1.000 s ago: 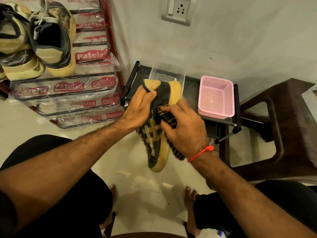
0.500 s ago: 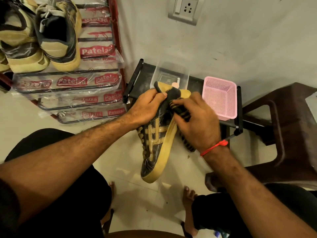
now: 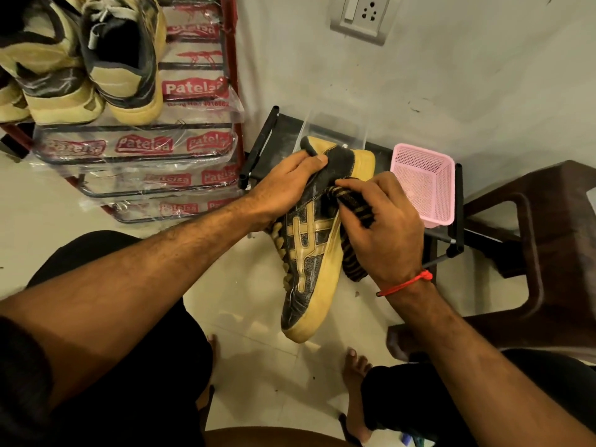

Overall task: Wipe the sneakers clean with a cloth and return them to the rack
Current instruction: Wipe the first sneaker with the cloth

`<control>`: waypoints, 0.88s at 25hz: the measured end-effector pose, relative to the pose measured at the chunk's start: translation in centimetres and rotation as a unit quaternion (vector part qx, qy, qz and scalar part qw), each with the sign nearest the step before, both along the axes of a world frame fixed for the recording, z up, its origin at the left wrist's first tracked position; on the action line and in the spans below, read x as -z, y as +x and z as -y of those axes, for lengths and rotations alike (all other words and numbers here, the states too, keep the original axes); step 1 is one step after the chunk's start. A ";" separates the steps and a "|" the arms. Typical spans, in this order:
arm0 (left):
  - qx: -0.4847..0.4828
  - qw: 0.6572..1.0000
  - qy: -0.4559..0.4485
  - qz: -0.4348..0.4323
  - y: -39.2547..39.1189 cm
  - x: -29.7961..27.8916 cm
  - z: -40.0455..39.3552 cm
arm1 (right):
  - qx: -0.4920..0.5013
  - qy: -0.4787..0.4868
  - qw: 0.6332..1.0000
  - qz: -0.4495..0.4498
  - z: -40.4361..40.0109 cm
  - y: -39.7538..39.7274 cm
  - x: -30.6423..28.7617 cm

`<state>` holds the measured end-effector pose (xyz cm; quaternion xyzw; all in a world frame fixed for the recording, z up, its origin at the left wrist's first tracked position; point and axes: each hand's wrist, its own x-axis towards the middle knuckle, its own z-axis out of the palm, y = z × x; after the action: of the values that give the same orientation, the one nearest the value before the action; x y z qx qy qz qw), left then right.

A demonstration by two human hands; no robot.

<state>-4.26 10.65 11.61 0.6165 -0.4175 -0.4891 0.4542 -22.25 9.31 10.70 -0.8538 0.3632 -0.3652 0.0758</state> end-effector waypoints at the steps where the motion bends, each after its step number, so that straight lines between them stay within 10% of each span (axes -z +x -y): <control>1: -0.001 1.000 0.001 -0.004 0.1 0.0 0.0 | 0.003 0.013 1.000 0.012 0.3 0.0 -0.1; 9: 0.042 0.997 0.002 0.060 -0.1 -0.4 -0.5 | -0.123 -0.043 0.987 -0.090 -1.8 1.1 0.6; 22: 0.070 0.996 0.044 0.028 -0.4 -0.4 -0.6 | -0.066 -0.018 0.996 -0.055 0.4 0.0 -0.9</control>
<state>-4.69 11.22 12.01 0.6185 -0.4506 -0.5201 0.3795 -22.24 8.87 11.55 -0.8959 0.3026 -0.3186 0.0647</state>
